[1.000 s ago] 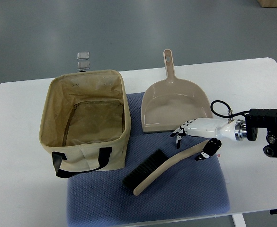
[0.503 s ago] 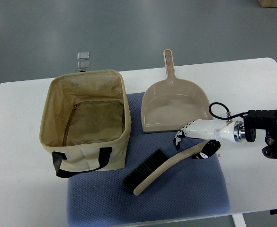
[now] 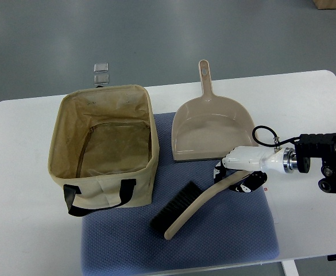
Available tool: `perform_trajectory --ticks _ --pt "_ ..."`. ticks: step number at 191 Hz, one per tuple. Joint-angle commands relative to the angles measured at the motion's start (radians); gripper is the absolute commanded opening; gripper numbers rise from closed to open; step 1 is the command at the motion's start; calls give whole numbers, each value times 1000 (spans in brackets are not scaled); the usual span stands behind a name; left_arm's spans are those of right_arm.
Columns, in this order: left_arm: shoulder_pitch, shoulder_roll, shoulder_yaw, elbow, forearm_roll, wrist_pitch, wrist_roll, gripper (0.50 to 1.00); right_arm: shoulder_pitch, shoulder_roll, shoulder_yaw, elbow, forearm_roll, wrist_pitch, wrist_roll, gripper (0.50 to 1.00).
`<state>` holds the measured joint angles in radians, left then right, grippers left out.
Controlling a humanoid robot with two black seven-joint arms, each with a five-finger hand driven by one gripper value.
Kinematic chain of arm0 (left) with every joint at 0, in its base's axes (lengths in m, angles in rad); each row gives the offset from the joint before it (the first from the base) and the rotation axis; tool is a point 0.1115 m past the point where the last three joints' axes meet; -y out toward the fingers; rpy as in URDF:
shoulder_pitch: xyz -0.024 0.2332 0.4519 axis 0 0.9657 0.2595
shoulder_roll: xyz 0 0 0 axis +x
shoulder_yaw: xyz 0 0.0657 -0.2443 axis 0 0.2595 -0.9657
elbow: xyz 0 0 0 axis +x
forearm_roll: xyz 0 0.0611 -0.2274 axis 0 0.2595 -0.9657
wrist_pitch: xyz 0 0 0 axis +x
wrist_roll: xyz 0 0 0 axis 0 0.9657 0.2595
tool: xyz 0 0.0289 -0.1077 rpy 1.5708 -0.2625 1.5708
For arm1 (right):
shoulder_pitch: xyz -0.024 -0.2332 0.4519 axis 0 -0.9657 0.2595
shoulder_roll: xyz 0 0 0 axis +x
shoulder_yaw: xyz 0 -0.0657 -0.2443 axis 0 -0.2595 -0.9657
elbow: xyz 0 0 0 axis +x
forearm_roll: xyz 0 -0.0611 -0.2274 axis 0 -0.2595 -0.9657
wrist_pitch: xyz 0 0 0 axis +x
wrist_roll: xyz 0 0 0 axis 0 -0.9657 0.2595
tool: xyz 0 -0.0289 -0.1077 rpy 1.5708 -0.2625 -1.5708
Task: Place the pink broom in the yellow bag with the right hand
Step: 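Close the right hand fingers around the beige brush handle, then lift the brush with the right hand above the dustpan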
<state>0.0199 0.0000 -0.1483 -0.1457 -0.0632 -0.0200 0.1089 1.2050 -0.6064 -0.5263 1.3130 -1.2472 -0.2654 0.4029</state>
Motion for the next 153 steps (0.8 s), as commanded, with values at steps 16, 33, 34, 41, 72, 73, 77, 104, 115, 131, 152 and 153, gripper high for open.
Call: perform_trajectory --ticks 16,33,34,41,72,73,77,104,115,131,152,153 --pt "0 0 -1 0 0 0 0 1000 4 -4 2 0 0 -3 7 531" --pt "0 0 -1 0 0 0 0 1000 5 -6 18 2 3 -3 8 531" --pt "0 0 -1 0 0 0 0 1000 5 -6 19 2 3 -3 8 531" --pt "0 0 -1 0 0 0 0 1000 5 -7 32 2 3 0 8 531" --pt "0 0 -1 0 0 0 0 1000 7 -27 65 3 6 -2 13 535" --pt "0 0 -1 0 0 0 0 1000 7 -29 69 3 6 0 13 535" --pt "0 0 -1 0 0 0 0 1000 7 -32 80 3 8 0 13 535" --pt "0 0 1 0 0 0 0 1000 7 -58 126 5 11 11 16 535" --pt "0 0 1 0 0 0 0 1000 7 -70 127 5 11 12 27 535" --pt "0 0 1 0 0 0 0 1000 8 -87 127 5 12 12 42 535" --pt "0 0 -1 0 0 0 0 1000 8 -105 140 5 15 12 47 533" --pt "0 0 1 0 0 0 0 1000 8 -107 143 5 15 12 47 533"
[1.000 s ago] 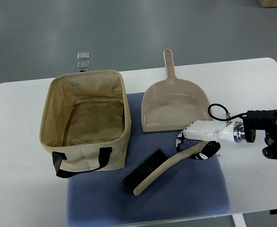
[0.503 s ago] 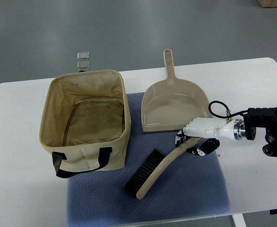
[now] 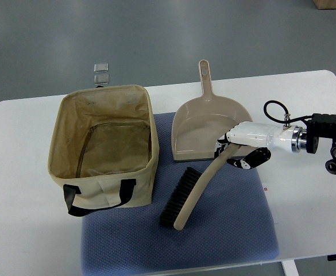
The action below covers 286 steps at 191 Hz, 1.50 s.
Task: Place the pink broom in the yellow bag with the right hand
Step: 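Lift the brush with the right hand above the dustpan, then carry the brush over the fabric bag and lower it inside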
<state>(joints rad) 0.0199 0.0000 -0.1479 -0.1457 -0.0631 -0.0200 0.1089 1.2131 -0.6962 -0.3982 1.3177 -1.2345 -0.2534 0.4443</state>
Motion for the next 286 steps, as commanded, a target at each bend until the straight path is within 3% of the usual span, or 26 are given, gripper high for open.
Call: perform_trajectory --ticks 1,51,89,141,180,242,286 --pt "0 0 1 0 0 0 0 1000 0 -17 15 0 3 0 5 533" --pt "0 0 1 0 0 0 0 1000 6 -57 65 0 4 25 24 533" --pt "0 0 -1 0 0 0 0 1000 -1 -123 193 -2 4 115 27 533" --pt "0 0 -1 0 0 0 0 1000 -3 -184 295 -5 9 181 25 533" --pt "0 0 -1 0 0 0 0 1000 5 -184 364 -40 10 233 22 533" --pt "0 0 -1 1 0 0 0 1000 20 -169 575 -150 1 396 13 533" --pt "0 0 1 0 0 0 0 1000 78 -83 611 -204 0 418 4 533"
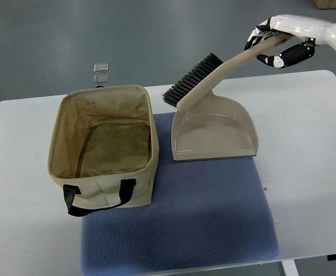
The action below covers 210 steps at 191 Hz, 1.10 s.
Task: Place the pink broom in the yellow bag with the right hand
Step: 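Carry the brush over the fabric bag and lower it inside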
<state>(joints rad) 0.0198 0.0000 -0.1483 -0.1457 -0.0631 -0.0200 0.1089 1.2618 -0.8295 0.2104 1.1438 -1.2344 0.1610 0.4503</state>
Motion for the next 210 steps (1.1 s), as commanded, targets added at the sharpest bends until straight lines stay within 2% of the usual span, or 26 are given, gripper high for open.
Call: perform_trajectory --ticks 1,25,51,83,111,145,179,210 --pt "0 0 1 0 0 0 0 1000 30 50 3 -30 0 3 -2 533" --pt "0 0 1 0 0 0 0 1000 70 130 3 -76 0 3 -7 533" --pt "0 0 0 0 0 0 0 1000 100 257 -2 -150 -5 3 -53 533" --pt "0 0 0 0 0 0 0 1000 125 415 -9 -260 -14 2 -56 535" --pt "0 0 0 0 0 0 0 1000 128 512 -16 -332 -22 2 -62 537" --pt "0 0 0 0 -1 0 0 1000 108 587 -43 -346 -106 -18 -65 537" --pt "0 0 0 0 0 0 0 1000 56 650 -97 -351 -208 -81 -65 543" --pt "0 0 1 0 0 0 0 1000 27 653 -94 -351 -211 -106 -64 592"
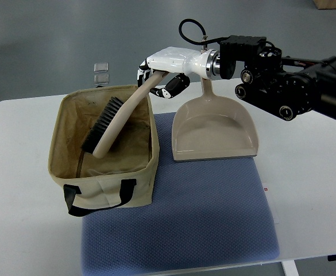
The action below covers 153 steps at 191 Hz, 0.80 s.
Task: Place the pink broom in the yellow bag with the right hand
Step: 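Carry the brush over the fabric bag and lower it inside, then open the right hand to release the brush into the bag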
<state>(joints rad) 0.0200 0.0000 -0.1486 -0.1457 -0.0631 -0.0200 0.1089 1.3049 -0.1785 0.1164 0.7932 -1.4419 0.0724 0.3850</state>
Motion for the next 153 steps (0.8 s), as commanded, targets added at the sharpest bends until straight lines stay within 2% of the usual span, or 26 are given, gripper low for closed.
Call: perform_trajectory --ticks 1,8,13,37,84,96,108,119,153 --pt "0 0 0 0 0 0 0 1000 -18 2 0 1 -3 -20 2 600" --pt "0 0 0 0 -1 0 0 1000 -23 2 2 1 -3 -26 2 627" --pt "0 0 1 0 0 0 0 1000 -26 2 2 1 -3 -33 2 668" --pt "0 0 0 0 0 0 0 1000 -30 -2 8 1 6 -51 3 754" --pt "0 0 0 0 0 0 0 1000 -29 -19 20 6 15 -56 9 801" --pt "0 0 1 0 0 0 0 1000 -30 -29 61 6 17 -56 11 827" --pt "0 0 1 0 0 0 0 1000 -33 -38 105 6 26 -56 12 832" --pt "0 0 0 0 0 0 0 1000 -65 -44 146 0 35 -57 14 852" --pt "0 0 0 0 -1 -1 0 1000 -208 -67 325 -29 120 -57 17 860"
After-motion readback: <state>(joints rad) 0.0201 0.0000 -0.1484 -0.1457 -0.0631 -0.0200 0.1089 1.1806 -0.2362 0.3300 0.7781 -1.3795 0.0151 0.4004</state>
